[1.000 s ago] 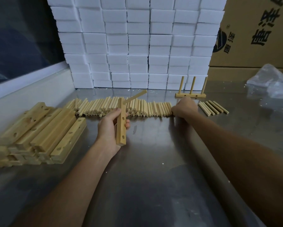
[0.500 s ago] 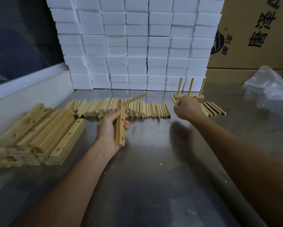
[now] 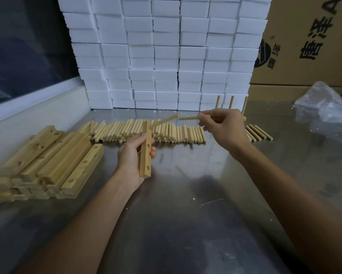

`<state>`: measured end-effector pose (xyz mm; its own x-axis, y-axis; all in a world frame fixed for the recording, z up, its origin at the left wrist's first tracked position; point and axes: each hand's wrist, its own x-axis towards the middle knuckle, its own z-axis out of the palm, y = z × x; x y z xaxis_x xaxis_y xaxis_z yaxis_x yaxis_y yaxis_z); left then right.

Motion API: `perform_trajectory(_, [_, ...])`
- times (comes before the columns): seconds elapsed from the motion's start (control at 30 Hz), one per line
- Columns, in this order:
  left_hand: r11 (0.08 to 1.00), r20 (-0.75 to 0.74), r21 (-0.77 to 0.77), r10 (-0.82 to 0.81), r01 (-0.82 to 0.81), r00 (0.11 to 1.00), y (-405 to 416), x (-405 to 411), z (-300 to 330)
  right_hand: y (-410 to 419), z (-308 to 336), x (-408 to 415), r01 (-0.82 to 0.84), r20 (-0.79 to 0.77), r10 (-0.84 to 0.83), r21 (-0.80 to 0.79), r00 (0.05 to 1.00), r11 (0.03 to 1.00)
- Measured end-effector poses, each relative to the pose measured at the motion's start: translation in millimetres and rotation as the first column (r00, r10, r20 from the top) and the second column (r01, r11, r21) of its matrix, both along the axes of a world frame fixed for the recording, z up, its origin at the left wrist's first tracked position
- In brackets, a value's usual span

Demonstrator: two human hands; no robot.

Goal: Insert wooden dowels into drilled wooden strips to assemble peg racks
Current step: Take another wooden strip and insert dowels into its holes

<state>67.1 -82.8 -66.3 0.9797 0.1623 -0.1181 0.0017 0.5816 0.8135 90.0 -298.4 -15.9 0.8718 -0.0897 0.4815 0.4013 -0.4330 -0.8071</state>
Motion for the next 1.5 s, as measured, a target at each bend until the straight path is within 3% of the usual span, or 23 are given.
perform_trajectory(0.13, [1.000,0.004,0.003,0.003,-0.003,1.000,0.3,0.3,-1.0,-2.0,-2.6,-2.5,0.051,0.060,-0.054,0.044,0.997,0.998])
perform_trajectory(0.27, [1.000,0.010,0.006,0.006,-0.006,1.000,0.3,0.7,-1.6,-2.4,-8.3,-0.3,0.107,0.143,-0.102,-0.024,0.984,0.994])
perform_trajectory(0.5, [1.000,0.025,0.007,0.003,-0.003,1.000,-0.7,0.8,-1.9,-1.6,-9.0,2.8,-0.034,0.064,0.031,0.044,0.997,0.998])
perform_trajectory(0.8, [1.000,0.031,0.026,0.006,-0.006,1.000,-0.3,0.3,-2.3,3.5,-16.5,0.7,0.018,0.103,0.003,-0.204,0.995,0.979])
perform_trajectory(1.03, [1.000,0.031,0.025,0.011,-0.012,0.999,-1.1,0.4,-1.9,9.1,-24.3,-1.1,-0.071,0.133,0.119,-0.317,0.984,0.946])
perform_trajectory(1.2, [0.999,0.031,0.030,0.016,-0.017,0.999,-1.0,1.2,-2.4,11.5,-23.8,-0.5,-0.037,0.202,0.119,-0.372,0.972,0.927])
perform_trajectory(1.37, [0.999,0.036,0.029,0.018,-0.019,0.999,-1.3,1.4,-2.8,14.2,-25.6,-0.5,-0.042,0.163,0.126,-0.438,0.979,0.898])
perform_trajectory(1.5, [0.999,0.034,0.025,0.021,-0.022,0.999,-1.7,1.5,-2.6,15.7,-25.4,-2.6,-0.110,0.076,0.144,-0.345,0.987,0.932])
